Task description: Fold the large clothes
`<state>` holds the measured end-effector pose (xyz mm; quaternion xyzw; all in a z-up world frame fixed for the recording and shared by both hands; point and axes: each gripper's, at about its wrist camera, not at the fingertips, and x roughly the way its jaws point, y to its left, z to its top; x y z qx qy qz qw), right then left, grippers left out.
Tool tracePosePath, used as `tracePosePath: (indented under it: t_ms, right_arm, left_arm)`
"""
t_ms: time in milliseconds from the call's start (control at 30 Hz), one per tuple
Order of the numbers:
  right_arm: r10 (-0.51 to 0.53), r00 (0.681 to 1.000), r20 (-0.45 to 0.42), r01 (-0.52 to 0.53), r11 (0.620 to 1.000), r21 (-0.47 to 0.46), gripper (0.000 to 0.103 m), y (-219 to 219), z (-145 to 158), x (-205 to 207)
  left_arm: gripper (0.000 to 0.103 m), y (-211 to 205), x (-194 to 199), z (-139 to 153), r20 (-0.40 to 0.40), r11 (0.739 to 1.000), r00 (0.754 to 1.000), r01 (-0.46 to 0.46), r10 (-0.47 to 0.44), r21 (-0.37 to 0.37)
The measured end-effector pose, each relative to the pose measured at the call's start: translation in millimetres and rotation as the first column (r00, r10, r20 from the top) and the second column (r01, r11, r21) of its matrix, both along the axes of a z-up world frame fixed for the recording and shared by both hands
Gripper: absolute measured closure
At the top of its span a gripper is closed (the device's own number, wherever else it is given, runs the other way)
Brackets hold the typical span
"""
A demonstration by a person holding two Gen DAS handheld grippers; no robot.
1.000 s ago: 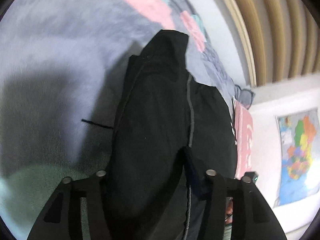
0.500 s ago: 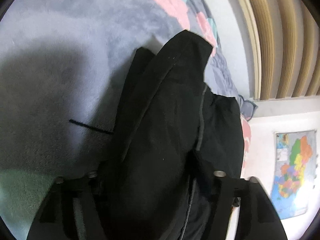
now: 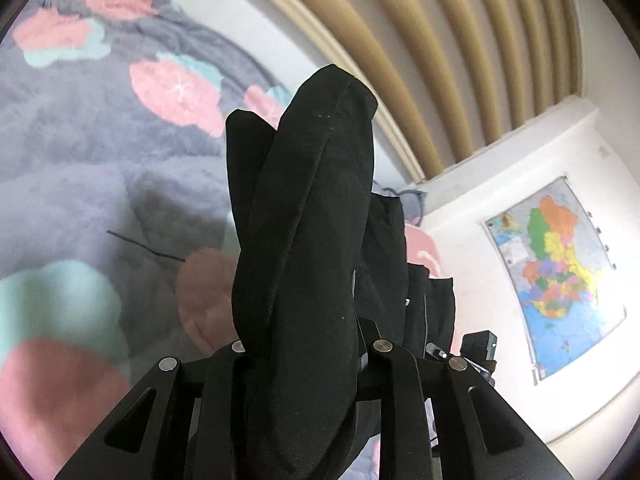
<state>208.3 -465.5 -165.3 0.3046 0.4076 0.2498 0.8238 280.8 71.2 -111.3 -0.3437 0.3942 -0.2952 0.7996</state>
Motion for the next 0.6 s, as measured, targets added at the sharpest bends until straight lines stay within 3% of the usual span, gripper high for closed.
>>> tracePosePath:
  t_ms: [100, 167, 200, 267, 300, 333, 400, 467, 500, 533, 600]
  right_arm:
    - [0.007, 1.000, 0.015, -0.007, 0.999, -0.034, 0.074, 6, 16, -32]
    - [0.037, 0.998, 0.049, -0.039, 0.999, 0.030, 0.079, 14, 31, -54]
    - [0.031, 0.998, 0.048, -0.031, 1.000, -0.005, 0.079, 16, 34, -65]
    - [0.017, 1.000, -0.007, -0.017, 0.993, -0.119, 0.079, 32, 32, -69]
    - [0.028, 0.999, -0.029, -0.032, 0.992, -0.123, 0.079, 35, 24, -69]
    - [0.027, 0.998, -0.061, -0.035, 0.991, -0.133, 0.076, 39, 10, -67]
    - [-0.029, 0.997, -0.065, 0.012, 0.970, -0.243, 0.073, 38, -11, -65]
    - [-0.070, 0.995, -0.071, 0.047, 0.959, -0.280, 0.051, 30, -28, -60]
    - [-0.077, 0.993, -0.086, 0.052, 0.963, -0.264, 0.044, 24, -36, -56]
    - [-0.079, 0.992, -0.102, 0.053, 0.970, -0.238, 0.030, 18, -44, -52]
    - [-0.082, 0.990, -0.113, 0.060, 0.980, -0.190, 0.022, 6, -57, -45]
  left_arm:
    - [0.078, 13, -40, 18, 0.001, 1.000, 1.000, 0.006, -0.006, -0.006]
    - [0.078, 18, -63, 21, -0.006, 1.000, 1.000, 0.010, -0.010, -0.012]
    - [0.078, 20, -78, 17, -0.024, 1.000, 1.000, 0.017, -0.017, -0.020]
    - [0.078, 21, -94, 1, -0.081, 1.000, 0.997, 0.016, -0.015, 0.015]
    - [0.078, 21, -101, -15, -0.122, 0.999, 0.993, 0.005, 0.001, 0.049]
    - [0.077, 27, -106, -34, -0.144, 0.996, 0.989, -0.028, 0.040, 0.086]
    - [0.076, 50, -106, -67, -0.190, 0.988, 0.974, -0.105, 0.124, 0.111]
    - [0.074, 83, -97, -116, -0.301, 0.989, 0.942, -0.150, 0.146, 0.010]
    - [0.073, 90, -96, -129, -0.328, 0.987, 0.934, -0.157, 0.137, -0.034]
    - [0.072, 94, -96, -136, -0.328, 0.986, 0.936, -0.157, 0.129, -0.061]
    - [0.070, 92, -97, -131, -0.289, 0.992, 0.950, -0.128, 0.118, -0.015]
